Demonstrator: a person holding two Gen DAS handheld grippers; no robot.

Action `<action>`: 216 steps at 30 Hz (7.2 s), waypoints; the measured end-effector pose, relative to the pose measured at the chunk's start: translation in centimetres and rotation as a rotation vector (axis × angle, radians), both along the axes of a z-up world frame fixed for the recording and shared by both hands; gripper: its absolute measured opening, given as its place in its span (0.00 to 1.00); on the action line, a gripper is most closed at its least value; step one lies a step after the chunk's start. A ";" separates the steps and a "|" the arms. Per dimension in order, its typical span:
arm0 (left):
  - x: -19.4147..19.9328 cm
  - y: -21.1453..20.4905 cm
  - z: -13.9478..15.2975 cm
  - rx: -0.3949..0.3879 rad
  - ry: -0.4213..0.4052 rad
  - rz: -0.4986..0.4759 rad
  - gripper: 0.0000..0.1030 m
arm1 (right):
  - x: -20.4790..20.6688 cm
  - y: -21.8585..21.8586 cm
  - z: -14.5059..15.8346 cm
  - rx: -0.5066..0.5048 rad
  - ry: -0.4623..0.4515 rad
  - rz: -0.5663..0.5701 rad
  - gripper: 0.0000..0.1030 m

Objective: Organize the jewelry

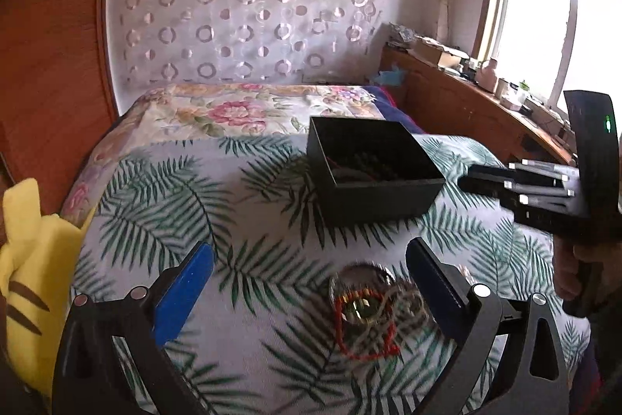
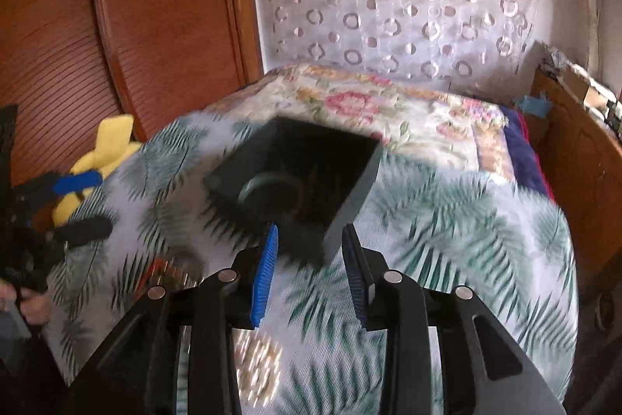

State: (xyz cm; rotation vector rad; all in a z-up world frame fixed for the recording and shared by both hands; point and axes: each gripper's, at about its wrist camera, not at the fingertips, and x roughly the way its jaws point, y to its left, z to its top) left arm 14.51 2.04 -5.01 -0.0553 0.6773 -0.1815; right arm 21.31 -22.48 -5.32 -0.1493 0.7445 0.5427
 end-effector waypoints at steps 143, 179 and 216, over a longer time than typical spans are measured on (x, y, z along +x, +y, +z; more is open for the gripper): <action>9.6 -3.4 5.3 -0.007 -0.053 -0.187 0.02 | 6.0 2.4 16.5 -0.001 -0.334 0.054 0.06; 5.1 -0.6 -0.1 0.028 -0.035 -0.061 0.90 | 10.0 2.5 3.7 -0.049 -0.092 0.016 0.35; -6.2 3.1 -4.0 0.029 0.036 -0.016 0.92 | -4.0 6.5 -5.1 0.056 0.197 0.141 0.35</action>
